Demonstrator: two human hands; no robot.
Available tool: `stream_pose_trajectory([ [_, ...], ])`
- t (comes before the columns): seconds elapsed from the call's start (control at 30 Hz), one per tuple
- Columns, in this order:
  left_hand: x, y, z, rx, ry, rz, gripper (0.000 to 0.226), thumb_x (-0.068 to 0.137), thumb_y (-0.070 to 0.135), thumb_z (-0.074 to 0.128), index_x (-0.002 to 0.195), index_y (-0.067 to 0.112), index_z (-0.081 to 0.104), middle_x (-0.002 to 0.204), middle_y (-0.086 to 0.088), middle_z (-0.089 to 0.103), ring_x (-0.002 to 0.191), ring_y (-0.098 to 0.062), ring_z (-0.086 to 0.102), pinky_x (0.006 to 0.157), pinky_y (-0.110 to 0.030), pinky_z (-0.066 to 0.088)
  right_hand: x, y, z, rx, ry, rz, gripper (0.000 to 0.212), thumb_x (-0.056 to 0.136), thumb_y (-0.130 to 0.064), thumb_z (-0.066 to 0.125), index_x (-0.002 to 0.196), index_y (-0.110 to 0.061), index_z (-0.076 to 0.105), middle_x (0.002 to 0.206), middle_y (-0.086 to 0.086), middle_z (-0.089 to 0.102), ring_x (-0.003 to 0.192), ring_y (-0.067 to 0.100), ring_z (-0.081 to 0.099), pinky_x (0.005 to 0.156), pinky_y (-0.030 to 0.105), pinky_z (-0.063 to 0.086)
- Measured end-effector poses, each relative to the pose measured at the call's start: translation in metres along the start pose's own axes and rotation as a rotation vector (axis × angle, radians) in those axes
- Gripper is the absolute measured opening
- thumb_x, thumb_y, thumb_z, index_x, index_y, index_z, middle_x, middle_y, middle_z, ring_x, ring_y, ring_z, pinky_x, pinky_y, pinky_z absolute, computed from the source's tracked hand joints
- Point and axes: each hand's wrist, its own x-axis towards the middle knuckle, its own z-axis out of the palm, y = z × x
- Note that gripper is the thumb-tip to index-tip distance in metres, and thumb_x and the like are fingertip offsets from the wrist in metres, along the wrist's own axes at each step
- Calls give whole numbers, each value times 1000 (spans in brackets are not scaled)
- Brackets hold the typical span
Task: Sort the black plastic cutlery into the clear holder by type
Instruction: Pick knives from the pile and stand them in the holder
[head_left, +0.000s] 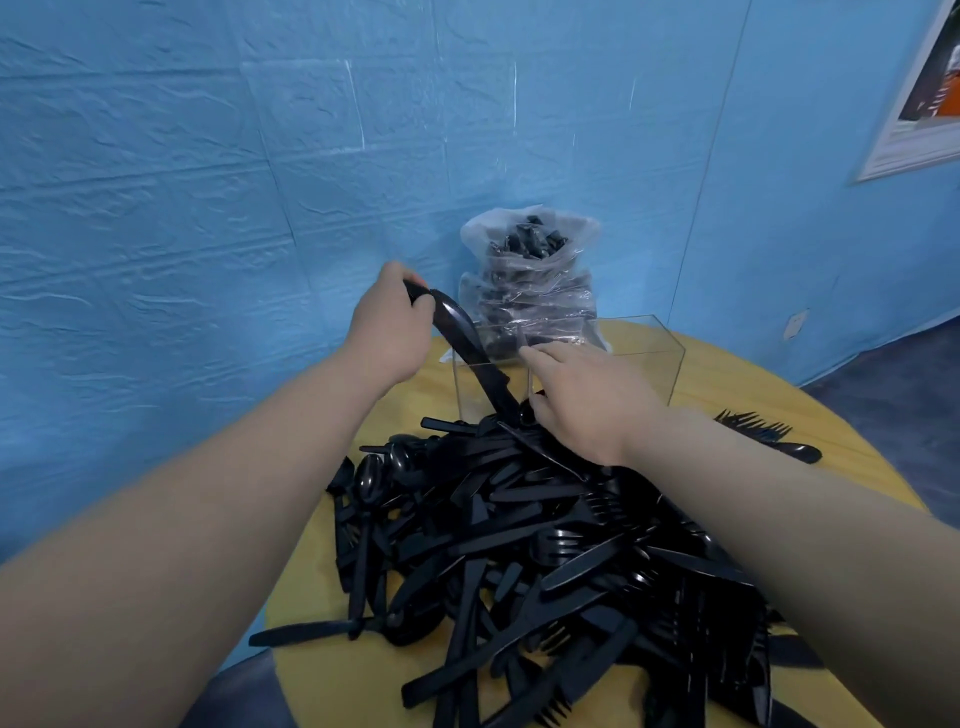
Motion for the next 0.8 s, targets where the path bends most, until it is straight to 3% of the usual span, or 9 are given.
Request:
stream_pose_trajectory([
  [0.07, -1, -5, 12, 53, -55, 5, 14, 96, 14, 45, 109, 15, 50, 97, -8, 57, 72, -20, 49, 59, -31, 40, 1, 2, 1, 15, 1, -4, 42, 97, -26, 37, 138, -15, 37, 140, 0, 44, 125, 19, 41, 77, 22, 23],
  [0.2, 0, -13, 26, 122, 35, 134, 12, 92, 13, 56, 101, 21, 55, 105, -2, 59, 86, -19, 56, 78, -27, 42, -1, 3, 5, 33, 24, -16, 42, 95, -24, 38, 137, -13, 37, 137, 1, 46, 122, 20, 42, 91, 26, 29],
  [0.3, 1, -19, 30, 149, 67, 172, 21, 88, 12, 61, 107, 20, 62, 114, -4, 52, 77, -12, 55, 68, -6, 30, 0, 5, 8, 55, 33, -18, 46, 95, -24, 39, 140, -13, 35, 139, 2, 44, 125, 21, 41, 96, 27, 28],
  [0.37, -5, -21, 30, 122, 69, 186, 32, 85, 16, 67, 116, 22, 61, 122, -3, 44, 74, -12, 56, 68, -1, 29, -1, 5, 9, 71, 29, -15, 48, 96, -26, 41, 142, -13, 33, 142, 2, 42, 128, 21, 38, 101, 27, 26],
  [0.47, -20, -24, 24, 105, 103, 204, 53, 82, 28, 72, 130, 31, 51, 131, 3, 35, 74, -14, 55, 81, -18, 38, -5, 4, 9, 99, 79, -27, 52, 93, -22, 47, 143, -14, 35, 143, 5, 43, 131, 24, 37, 106, 32, 27],
  [0.57, -40, -25, 14, 124, 104, 210, 43, 83, 30, 70, 123, 34, 55, 125, 8, 39, 74, -9, 52, 78, -22, 40, -13, 2, 6, 186, 185, -51, 40, 89, -12, 53, 129, -12, 55, 124, 8, 57, 113, 28, 52, 94, 39, 44],
  [0.7, -70, -36, 8, 317, -131, 314, 15, 87, 34, 64, 102, 31, 67, 105, 13, 52, 91, -10, 52, 81, -27, 39, -28, -3, 2, 243, 174, 18, 24, 90, -17, 54, 111, -16, 65, 102, 3, 61, 98, 25, 56, 79, 41, 49],
  [0.8, -88, -47, 7, 523, -322, 332, 32, 89, 46, 59, 118, 33, 64, 118, 10, 58, 115, -17, 45, 92, -33, 38, -38, -6, 7, 243, 104, 83, 25, 90, -34, 56, 110, -22, 65, 100, -2, 59, 99, 21, 53, 80, 42, 50],
])
